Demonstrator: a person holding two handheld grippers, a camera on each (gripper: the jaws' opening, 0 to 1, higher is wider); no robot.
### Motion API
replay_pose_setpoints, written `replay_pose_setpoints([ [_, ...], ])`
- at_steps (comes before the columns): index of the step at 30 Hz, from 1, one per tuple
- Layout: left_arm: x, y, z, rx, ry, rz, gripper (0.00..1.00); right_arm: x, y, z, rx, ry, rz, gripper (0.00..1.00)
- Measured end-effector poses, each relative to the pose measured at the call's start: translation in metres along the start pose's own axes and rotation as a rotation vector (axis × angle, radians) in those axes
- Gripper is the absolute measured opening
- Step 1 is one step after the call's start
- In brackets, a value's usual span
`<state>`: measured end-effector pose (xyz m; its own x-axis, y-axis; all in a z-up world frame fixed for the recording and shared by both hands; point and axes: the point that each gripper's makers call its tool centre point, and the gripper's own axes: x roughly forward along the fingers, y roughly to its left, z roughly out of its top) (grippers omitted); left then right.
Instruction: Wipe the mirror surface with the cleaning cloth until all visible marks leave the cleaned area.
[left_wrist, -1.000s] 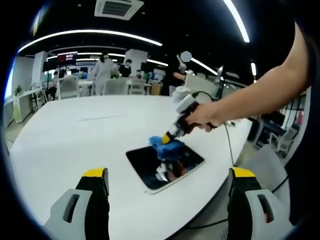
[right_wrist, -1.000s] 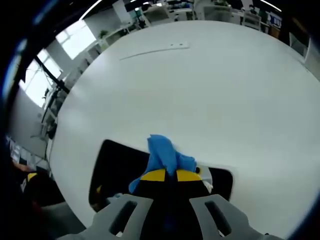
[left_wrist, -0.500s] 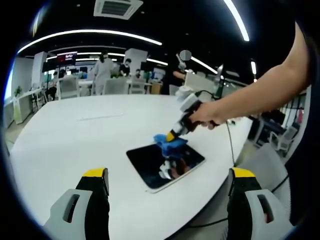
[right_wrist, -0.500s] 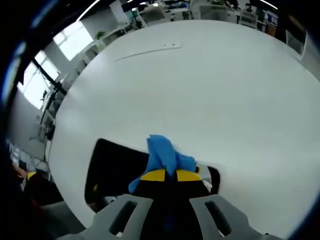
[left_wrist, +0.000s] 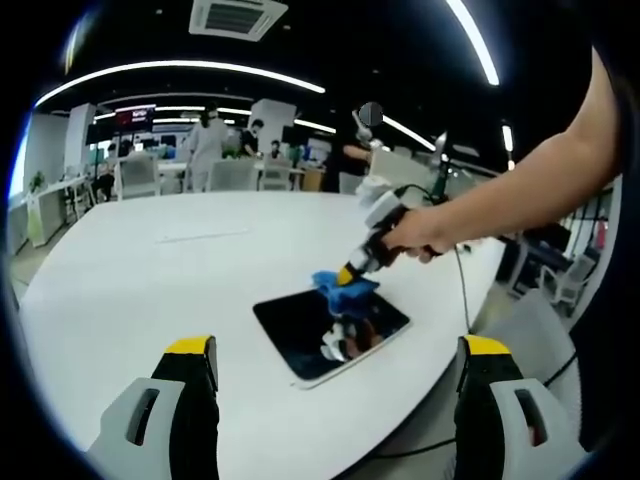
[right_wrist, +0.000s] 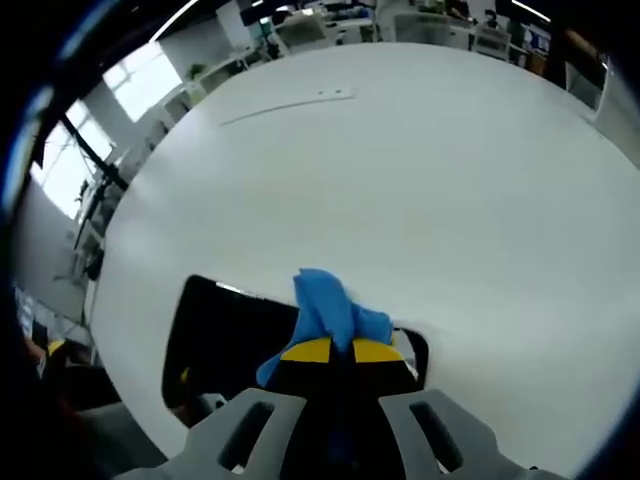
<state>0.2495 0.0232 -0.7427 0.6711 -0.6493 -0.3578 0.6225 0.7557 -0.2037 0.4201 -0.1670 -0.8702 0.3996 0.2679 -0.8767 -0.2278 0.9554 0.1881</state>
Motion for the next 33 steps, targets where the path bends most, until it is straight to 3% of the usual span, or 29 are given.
replay_pose_setpoints([
  [33, -0.001, 0.001, 0.000, 0.017, -0.016, 0.002, 0.99, -0.028, 0.017, -0.060, 0.063, -0.022, 0.036, 0.00],
])
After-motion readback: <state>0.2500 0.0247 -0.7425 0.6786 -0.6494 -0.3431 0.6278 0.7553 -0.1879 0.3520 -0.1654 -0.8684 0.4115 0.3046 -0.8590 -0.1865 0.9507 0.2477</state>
